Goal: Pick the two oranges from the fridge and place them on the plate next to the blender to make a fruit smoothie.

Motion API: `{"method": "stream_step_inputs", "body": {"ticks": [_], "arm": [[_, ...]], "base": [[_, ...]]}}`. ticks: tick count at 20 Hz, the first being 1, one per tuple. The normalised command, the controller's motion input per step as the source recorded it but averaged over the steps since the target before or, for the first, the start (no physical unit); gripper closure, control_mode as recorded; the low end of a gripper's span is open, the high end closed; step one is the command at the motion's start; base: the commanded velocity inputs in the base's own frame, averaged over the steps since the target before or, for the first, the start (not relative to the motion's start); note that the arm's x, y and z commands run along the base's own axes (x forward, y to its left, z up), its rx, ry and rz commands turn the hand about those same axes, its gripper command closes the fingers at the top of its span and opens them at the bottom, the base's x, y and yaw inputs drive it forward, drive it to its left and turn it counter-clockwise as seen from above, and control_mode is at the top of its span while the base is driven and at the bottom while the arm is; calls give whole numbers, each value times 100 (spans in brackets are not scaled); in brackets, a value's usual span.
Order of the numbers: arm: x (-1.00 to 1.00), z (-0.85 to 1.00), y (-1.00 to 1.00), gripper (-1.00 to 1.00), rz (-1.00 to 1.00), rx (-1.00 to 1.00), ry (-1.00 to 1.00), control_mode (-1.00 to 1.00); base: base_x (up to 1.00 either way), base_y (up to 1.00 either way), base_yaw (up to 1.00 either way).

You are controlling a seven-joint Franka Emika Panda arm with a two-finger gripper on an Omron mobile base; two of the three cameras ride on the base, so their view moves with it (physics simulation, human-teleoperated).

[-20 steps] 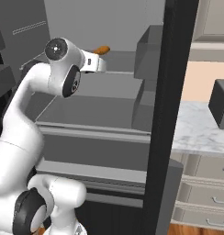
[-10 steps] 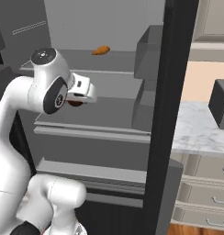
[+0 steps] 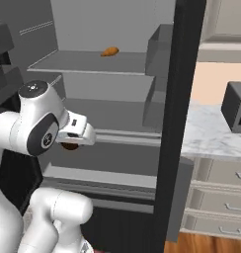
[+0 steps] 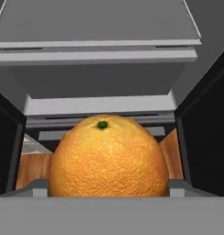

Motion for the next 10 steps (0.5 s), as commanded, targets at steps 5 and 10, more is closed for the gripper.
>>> {"method": "stream_step_inputs", "body": {"ticks": [5,10], "arm": [[0,0,0,100,0,0,0,100],[0,0,0,100,0,0,0,100]], "base": [[-91,0,-66],[-23,-3,-89]]}}
